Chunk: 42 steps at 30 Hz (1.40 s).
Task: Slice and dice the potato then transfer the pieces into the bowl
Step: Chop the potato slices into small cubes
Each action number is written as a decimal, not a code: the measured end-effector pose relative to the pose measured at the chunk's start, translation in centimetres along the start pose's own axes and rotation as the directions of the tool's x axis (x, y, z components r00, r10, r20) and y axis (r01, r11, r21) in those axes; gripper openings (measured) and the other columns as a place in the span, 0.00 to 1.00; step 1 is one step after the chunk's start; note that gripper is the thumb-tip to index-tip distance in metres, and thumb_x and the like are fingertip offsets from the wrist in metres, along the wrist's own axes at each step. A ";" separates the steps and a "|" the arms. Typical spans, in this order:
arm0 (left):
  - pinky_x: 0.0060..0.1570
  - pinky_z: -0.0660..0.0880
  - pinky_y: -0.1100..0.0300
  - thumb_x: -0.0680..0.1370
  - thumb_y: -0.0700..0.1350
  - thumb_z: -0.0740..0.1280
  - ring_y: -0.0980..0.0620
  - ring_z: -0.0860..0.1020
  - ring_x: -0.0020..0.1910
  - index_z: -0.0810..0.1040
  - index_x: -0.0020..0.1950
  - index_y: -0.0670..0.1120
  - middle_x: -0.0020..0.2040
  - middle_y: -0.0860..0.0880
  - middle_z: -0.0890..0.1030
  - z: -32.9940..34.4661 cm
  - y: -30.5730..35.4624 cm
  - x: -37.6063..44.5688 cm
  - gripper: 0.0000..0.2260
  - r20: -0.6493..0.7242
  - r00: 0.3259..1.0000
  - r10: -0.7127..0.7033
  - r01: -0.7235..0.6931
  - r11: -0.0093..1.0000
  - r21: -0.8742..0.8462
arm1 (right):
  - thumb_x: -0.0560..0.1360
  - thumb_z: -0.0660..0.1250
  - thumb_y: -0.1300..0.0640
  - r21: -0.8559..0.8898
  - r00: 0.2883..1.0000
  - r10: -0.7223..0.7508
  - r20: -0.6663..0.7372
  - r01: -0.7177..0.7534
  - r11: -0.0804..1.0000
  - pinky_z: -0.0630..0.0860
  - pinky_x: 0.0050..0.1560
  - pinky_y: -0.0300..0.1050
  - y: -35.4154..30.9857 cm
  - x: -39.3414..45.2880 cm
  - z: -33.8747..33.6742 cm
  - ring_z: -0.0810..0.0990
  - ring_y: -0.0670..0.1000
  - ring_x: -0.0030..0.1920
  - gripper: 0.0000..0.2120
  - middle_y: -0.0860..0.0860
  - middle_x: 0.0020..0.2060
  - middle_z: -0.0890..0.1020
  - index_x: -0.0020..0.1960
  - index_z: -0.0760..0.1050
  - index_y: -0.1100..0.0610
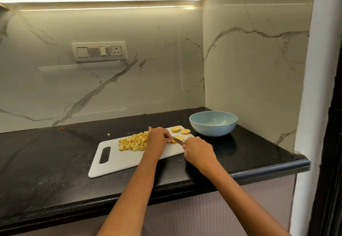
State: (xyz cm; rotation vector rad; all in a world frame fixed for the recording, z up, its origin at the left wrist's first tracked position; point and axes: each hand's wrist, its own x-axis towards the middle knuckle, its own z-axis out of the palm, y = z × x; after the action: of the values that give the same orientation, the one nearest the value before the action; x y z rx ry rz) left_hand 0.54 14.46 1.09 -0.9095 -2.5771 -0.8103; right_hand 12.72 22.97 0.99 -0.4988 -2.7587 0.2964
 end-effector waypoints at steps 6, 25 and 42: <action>0.72 0.51 0.54 0.75 0.40 0.68 0.48 0.76 0.59 0.82 0.52 0.41 0.54 0.44 0.82 -0.7 0.4 0.7 0.08 0.114 0.993 0.014 -0.019 0.999 0.049 | 0.80 0.58 0.60 -0.062 0.999 -0.003 0.041 0.006 0.998 0.71 0.44 0.42 -1.4 0.5 -0.4 0.78 0.52 0.48 0.10 0.55 0.52 0.79 0.58 0.74 0.59; 0.73 0.45 0.51 0.76 0.35 0.64 0.50 0.77 0.53 0.79 0.48 0.43 0.50 0.47 0.81 0.3 0.0 -0.2 0.06 -0.042 0.998 0.050 -0.045 0.991 0.125 | 0.80 0.57 0.57 0.106 0.976 0.077 -0.202 -0.056 0.993 0.70 0.38 0.40 0.0 -0.1 0.7 0.79 0.51 0.45 0.10 0.54 0.48 0.80 0.59 0.72 0.58; 0.67 0.63 0.56 0.76 0.29 0.55 0.48 0.64 0.70 0.73 0.66 0.52 0.71 0.48 0.67 0.1 0.6 0.9 0.25 0.399 0.906 0.141 -0.157 0.987 0.010 | 0.81 0.57 0.56 0.333 0.952 0.216 -0.216 -0.136 0.933 0.71 0.42 0.41 0.6 0.7 0.4 0.79 0.51 0.49 0.11 0.54 0.51 0.80 0.58 0.74 0.58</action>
State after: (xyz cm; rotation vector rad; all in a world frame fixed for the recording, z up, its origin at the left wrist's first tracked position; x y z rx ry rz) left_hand 0.29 15.39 1.62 -1.3624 -2.7988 -0.5727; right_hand 12.14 23.74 0.69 -0.6512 -2.3657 0.6577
